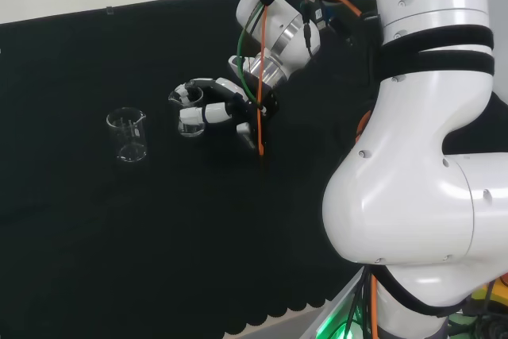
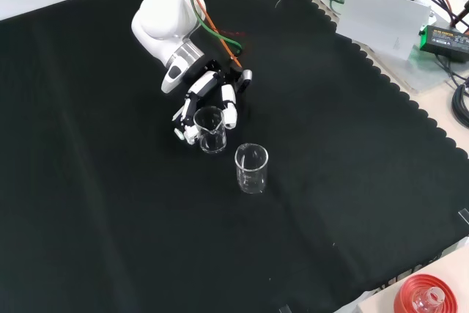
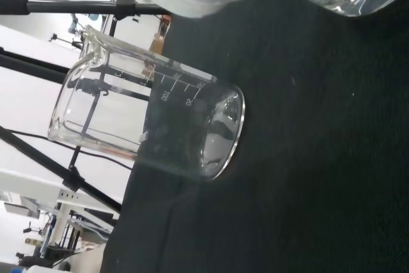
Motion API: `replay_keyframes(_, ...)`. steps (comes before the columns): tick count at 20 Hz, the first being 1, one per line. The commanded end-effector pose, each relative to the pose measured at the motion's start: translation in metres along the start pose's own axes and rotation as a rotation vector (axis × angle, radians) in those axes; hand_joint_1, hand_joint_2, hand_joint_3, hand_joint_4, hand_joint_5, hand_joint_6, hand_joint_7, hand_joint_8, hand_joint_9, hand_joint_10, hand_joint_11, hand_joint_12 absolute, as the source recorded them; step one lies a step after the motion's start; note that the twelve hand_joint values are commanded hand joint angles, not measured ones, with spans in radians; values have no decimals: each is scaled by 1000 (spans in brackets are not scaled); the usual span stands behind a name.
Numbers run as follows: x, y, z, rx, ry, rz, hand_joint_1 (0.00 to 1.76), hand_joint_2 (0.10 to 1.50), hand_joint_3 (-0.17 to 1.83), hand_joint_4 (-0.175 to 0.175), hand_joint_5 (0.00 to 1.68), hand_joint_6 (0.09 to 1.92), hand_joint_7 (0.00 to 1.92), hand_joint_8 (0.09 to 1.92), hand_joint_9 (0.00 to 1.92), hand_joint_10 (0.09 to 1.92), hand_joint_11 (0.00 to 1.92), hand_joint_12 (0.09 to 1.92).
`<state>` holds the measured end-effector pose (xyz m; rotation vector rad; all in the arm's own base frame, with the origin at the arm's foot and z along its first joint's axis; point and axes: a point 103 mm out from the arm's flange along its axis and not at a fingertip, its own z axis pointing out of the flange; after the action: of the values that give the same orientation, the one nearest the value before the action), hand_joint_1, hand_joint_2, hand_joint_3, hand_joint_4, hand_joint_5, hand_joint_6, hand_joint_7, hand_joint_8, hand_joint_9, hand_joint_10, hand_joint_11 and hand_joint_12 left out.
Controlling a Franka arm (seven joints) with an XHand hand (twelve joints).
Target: Pick up the beaker on the right.
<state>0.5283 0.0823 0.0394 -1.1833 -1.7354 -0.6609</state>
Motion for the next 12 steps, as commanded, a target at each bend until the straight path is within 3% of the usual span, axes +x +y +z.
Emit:
replay_keyframes(1, 2, -3, -7, -121, -15, 24, 1107, 1037, -154, 98, 1040, 801, 811, 572, 657, 585, 49, 1328)
replay_keyframes(5, 7, -2, -12, -145, -18, 8, 1150, 1044, -174, 80, 1334, 435, 1122, 474, 851, 512, 213, 1300)
replay_keyframes(8, 14, -1, -15, -150, -23, -13, 1167, 1022, -175, 69, 1455, 203, 1257, 342, 910, 475, 257, 1288)
replay_keyframes(10, 20, 0, -18, -154, -26, -30, 1170, 1017, -175, 68, 1486, 141, 1296, 301, 927, 467, 270, 1286)
replay_keyframes(12, 25, 1, -20, -156, -31, -46, 1251, 1040, -175, -71, 1381, 449, 1399, 115, 936, 467, 275, 1289)
